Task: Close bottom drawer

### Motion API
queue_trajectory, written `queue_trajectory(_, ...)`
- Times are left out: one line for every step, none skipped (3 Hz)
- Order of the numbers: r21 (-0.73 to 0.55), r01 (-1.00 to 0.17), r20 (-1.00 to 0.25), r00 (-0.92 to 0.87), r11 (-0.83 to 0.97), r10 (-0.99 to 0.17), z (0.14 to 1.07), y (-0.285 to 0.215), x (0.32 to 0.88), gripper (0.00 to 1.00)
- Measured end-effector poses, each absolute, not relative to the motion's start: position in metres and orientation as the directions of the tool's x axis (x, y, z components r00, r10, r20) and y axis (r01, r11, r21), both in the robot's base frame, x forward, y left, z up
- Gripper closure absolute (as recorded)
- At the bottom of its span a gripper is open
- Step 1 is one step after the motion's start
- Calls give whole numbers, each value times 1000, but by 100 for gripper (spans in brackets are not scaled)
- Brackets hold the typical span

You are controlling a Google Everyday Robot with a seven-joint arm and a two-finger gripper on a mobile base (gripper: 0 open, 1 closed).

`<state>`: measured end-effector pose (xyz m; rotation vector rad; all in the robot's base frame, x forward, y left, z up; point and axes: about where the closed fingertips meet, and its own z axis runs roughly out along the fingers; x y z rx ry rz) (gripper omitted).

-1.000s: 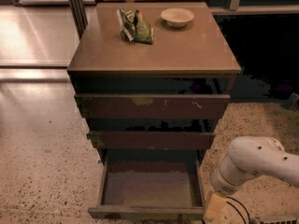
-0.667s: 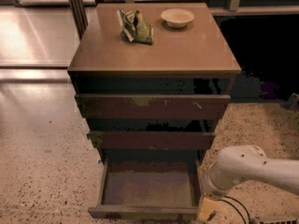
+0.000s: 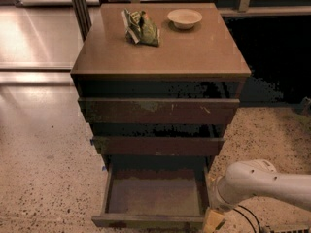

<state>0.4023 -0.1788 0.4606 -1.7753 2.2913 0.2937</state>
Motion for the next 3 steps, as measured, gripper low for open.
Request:
queue_trajectory(3,-969,-337,-234,247,-912,414,-152,394,0)
queue_trajectory(7,-965,-355,-248,263,-901,365,-131,392,0)
queue_trajectory(59,-961,-335,-274,270,-901,307,-117,387,0)
